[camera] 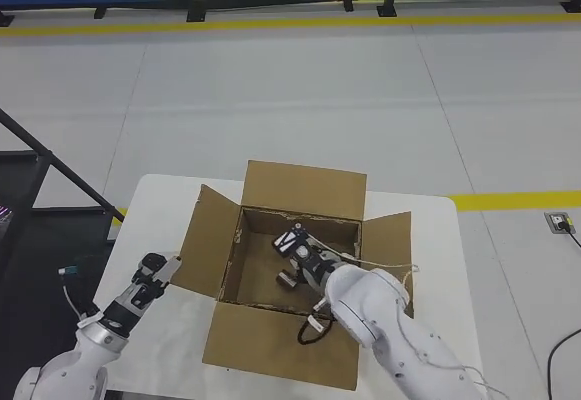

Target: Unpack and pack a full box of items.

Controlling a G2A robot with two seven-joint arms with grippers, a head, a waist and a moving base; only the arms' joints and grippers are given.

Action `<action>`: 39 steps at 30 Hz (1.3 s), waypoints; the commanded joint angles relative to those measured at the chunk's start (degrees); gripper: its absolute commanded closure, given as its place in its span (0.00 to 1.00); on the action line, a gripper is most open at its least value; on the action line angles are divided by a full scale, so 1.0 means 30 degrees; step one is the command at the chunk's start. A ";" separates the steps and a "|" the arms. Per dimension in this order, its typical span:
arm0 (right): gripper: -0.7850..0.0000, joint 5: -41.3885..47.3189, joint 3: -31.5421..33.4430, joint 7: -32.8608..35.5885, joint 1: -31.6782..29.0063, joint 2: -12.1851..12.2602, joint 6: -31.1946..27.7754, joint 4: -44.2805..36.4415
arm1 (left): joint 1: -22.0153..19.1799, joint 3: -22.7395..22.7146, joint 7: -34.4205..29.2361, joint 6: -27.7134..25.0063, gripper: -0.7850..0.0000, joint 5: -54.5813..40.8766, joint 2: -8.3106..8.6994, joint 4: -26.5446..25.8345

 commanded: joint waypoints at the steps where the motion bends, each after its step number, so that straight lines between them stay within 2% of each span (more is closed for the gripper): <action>1: 1.00 -0.0722 0.1439 -0.0316 -0.1717 0.0362 -0.0227 -0.3121 | -0.0175 -0.0051 -0.0030 -0.0084 0.00 -0.0194 0.0034 0.0173; 5: 1.00 -0.2283 0.4209 -0.1316 -0.4765 0.0880 0.0169 -0.7776 | -0.0530 0.0012 -0.0154 -0.0348 0.00 -0.0459 0.0094 0.0452; 8: 1.00 -0.2948 0.6414 -0.2409 -0.6971 0.1142 0.0524 -1.0289 | -0.0816 0.0149 -0.0314 -0.0607 0.00 -0.0714 0.0135 0.0792; 11: 1.00 -0.2867 0.8589 -0.3641 -0.8750 0.1279 0.1099 -1.1737 | -0.1327 0.0474 -0.0583 -0.0703 0.00 -0.0711 0.0177 0.1383; 14: 1.00 -0.2253 1.0769 -0.4604 -1.0132 0.1354 0.1584 -1.1838 | -0.1805 0.0811 -0.0678 -0.0815 0.00 -0.0746 0.0202 0.1901; 18: 1.00 -0.1174 1.3007 -0.4325 -1.1070 0.1429 0.1579 -1.0961 | -0.2212 0.0966 -0.0633 -0.1060 0.00 -0.1013 0.0244 0.2501; 20: 1.00 -0.1550 1.3742 -0.3540 -1.1019 0.1497 0.1392 -0.9960 | -0.2327 0.0973 -0.0650 -0.1224 0.00 -0.1160 0.0272 0.2731; 29: 1.00 -0.0024 1.3459 -0.0504 -0.8267 0.1687 -0.1127 -0.3684 | -0.2299 0.0860 -0.0549 -0.1660 0.00 -0.1504 0.0399 0.3156; 39: 1.00 0.1017 1.3860 0.0251 -0.6950 0.1906 -0.2058 0.0024 | -0.1958 0.0743 -0.0512 -0.2037 0.00 -0.1960 0.0525 0.3228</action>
